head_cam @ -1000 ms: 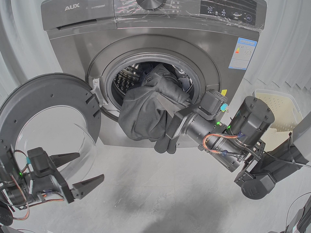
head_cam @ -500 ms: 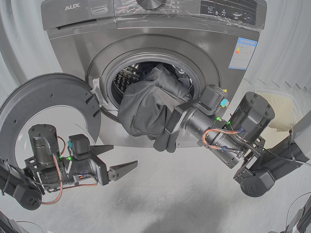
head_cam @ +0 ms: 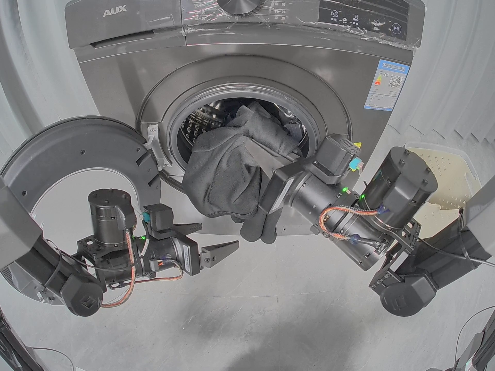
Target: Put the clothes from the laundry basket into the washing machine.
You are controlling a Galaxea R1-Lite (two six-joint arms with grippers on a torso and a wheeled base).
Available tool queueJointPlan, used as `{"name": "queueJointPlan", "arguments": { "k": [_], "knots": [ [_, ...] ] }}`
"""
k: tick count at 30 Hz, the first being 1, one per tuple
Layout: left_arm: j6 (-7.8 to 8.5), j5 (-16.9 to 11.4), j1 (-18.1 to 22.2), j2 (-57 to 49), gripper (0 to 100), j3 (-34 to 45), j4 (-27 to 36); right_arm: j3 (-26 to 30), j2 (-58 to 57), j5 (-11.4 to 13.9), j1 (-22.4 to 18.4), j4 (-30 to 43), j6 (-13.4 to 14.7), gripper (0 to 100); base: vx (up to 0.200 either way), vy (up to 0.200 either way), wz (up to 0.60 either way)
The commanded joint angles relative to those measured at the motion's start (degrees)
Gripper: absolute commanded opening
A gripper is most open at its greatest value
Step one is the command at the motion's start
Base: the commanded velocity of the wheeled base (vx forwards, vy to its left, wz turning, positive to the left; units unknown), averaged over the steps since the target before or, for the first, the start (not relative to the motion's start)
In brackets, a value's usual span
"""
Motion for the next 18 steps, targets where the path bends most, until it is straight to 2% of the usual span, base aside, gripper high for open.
{"name": "queueJointPlan", "arguments": {
  "k": [1, 2, 8, 12, 18],
  "knots": [
    [-0.34, 0.0, 0.3, 4.1, 100, -2.7, -0.5, 0.0, 0.0, 0.0, 0.2, -0.1, 0.0, 0, 0.000, 0.000, 0.00],
    [-0.43, 0.1, 0.3, 4.3, 100, -3.0, -0.6, 0.0, -0.1, -0.1, 0.2, -0.1, 0.0, 0, 0.000, 0.000, 0.00],
    [-3.77, 0.7, 0.4, 7.0, 100, -7.5, -1.7, 0.4, -0.1, -0.1, 0.4, -0.1, 0.1, 0, 0.000, 0.000, 0.00],
    [-4.21, 0.8, 0.7, 8.4, 100, -10.5, -2.1, 0.4, -0.1, -0.1, 0.5, -0.1, 0.1, 0, 0.000, 0.000, 0.00],
    [-4.82, 0.7, 0.2, 7.6, 100, -10.7, -2.1, 0.4, 0.0, -0.1, 0.4, -0.1, 0.1, 0, 0.000, 0.000, 0.00]
  ]
}}
